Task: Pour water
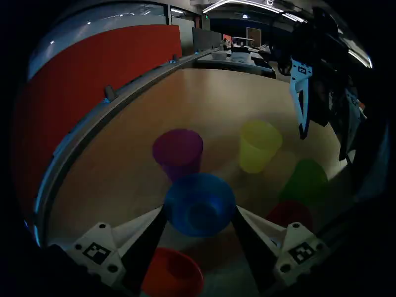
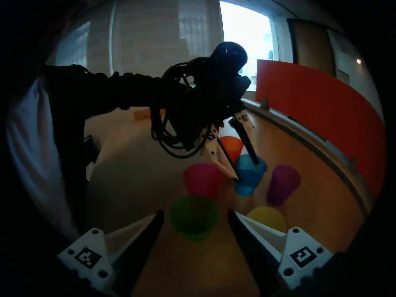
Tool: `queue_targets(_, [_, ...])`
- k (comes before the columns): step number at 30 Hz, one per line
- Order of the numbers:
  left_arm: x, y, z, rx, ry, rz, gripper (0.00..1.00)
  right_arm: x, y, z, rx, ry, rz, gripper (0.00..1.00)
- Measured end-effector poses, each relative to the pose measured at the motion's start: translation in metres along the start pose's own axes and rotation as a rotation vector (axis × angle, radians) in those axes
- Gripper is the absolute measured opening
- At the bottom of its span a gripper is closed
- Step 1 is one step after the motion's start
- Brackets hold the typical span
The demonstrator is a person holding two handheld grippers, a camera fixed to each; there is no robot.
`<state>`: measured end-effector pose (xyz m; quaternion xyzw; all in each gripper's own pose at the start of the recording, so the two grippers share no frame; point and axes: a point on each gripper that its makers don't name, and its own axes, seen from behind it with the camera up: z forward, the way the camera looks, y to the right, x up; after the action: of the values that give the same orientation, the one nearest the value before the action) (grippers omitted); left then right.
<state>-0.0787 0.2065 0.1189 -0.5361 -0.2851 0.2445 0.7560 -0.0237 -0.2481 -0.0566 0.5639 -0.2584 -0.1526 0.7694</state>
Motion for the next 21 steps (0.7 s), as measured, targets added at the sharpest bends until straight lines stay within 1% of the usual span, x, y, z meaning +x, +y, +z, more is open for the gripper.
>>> queue_targets(9, [-0.002,0.0,0.003,0.01,0.004,-0.02,0.89,-0.01,-0.003,0.005,0.005,-0.006,0.013,0.99])
queue_targets(17, [-0.002,-0.001,0.006,0.017,0.034,-0.023,0.86,-0.018,-0.001,0.006,-0.005,-0.014,0.018,1.0])
queue_targets(21, [-0.002,-0.002,0.006,0.019,0.051,-0.034,0.86,-0.019,-0.001,0.007,-0.004,-0.012,0.024,0.99])
